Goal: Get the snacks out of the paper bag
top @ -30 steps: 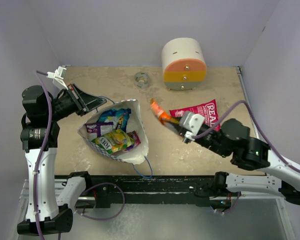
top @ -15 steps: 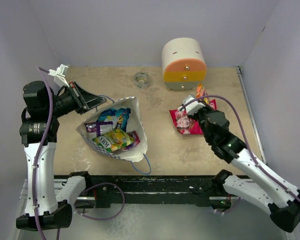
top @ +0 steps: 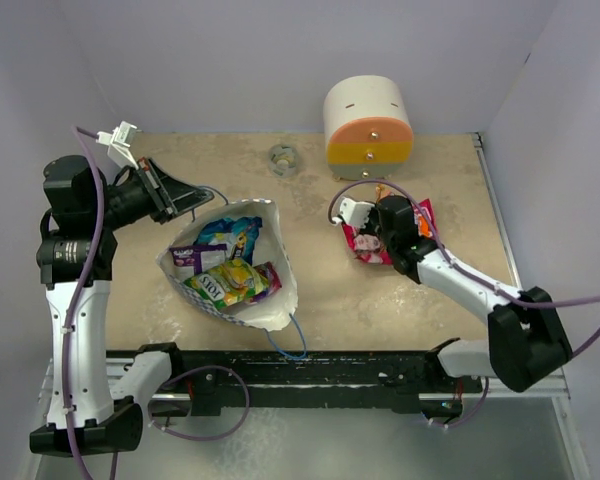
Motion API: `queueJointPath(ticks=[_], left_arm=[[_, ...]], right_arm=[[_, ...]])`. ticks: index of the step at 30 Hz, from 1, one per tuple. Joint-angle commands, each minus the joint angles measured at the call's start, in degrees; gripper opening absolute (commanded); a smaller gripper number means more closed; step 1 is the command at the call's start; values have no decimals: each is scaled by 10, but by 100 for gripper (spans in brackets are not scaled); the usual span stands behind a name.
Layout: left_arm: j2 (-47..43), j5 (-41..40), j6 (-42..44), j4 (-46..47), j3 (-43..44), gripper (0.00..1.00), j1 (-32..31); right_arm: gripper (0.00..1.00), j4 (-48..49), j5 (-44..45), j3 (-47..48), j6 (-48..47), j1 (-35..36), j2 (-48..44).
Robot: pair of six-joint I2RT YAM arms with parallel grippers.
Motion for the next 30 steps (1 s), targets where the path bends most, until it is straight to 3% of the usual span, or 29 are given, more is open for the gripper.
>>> queueJointPath(ticks=[1, 7, 10, 19, 22, 25, 30], left_arm=[[-2, 20, 9, 21, 27, 0, -7], [2, 20, 9, 21, 26, 0, -9], [3, 21, 9, 21, 24, 0, -9], [-3, 15, 7, 23, 17, 0, -9], [-6, 16, 8, 29, 16, 0, -9], [-5, 25, 20, 32, 25, 0, -9], [-16, 39, 21, 60, 26, 0, -9]], right_arm=[[0, 67, -74, -1, -17, -19, 30], [0, 112, -131, -32, 9, -19, 92], [0, 87, -157, -27, 22, -20, 103], [0, 74, -166, -94, 136, -19, 40], [1, 117, -146, -123, 178, -19, 17], [8, 86, -151, -115, 198, -19, 5], [30, 5, -164, -78, 246, -19, -37]])
